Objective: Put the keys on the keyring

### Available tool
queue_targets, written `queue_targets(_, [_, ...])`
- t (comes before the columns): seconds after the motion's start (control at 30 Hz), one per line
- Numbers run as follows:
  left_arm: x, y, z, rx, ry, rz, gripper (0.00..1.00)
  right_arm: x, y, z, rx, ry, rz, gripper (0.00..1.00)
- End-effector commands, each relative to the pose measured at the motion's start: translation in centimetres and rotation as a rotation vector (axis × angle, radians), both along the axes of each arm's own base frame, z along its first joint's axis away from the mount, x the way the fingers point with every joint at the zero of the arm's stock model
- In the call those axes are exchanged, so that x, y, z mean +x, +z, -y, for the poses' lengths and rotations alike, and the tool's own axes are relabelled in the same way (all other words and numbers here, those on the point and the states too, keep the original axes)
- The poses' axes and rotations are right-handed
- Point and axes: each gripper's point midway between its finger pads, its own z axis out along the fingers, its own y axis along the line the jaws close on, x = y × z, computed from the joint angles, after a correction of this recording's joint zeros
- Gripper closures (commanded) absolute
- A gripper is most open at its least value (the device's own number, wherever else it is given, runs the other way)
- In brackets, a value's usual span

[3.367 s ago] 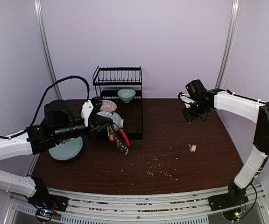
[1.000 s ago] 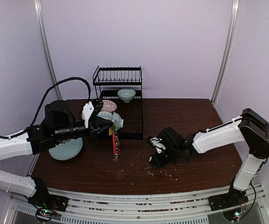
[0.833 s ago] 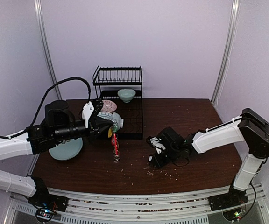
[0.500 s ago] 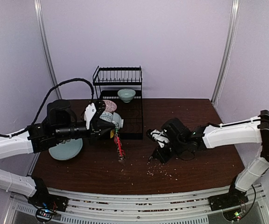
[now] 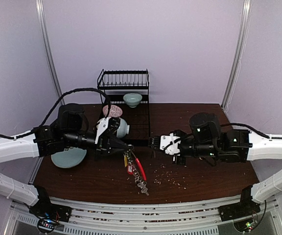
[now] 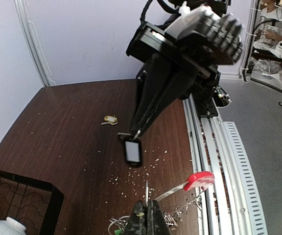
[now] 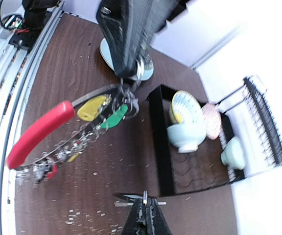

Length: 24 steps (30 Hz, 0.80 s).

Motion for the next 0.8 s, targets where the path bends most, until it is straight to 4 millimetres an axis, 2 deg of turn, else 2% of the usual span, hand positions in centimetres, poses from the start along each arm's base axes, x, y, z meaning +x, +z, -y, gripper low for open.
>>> queue_targets(0.0, [-1.3, 3.0, 1.1, -0.105, -0.102, 0.000, 1.00, 0.9, 3.1, -1.4, -0.020, 0.050, 0.295, 1.00])
queue_targets(0.13, [-1.3, 2.7, 1.4, -0.103, -0.097, -0.035, 1.00, 0.4, 3.4, -2.9, -0.041, 0.117, 0.363, 1.00])
queue_targets(0.4, [-0.9, 2.8, 1.8, -0.125, -0.075, -0.083, 1.00, -0.3, 4.1, -4.5, -0.040, 0.195, 0.408, 1.00])
queue_targets(0.77, [-0.3, 3.1, 1.8, -0.143, -0.035, -0.090, 1.00, -1.0, 3.8, -4.6, -0.060, 0.243, 0.428, 1.00])
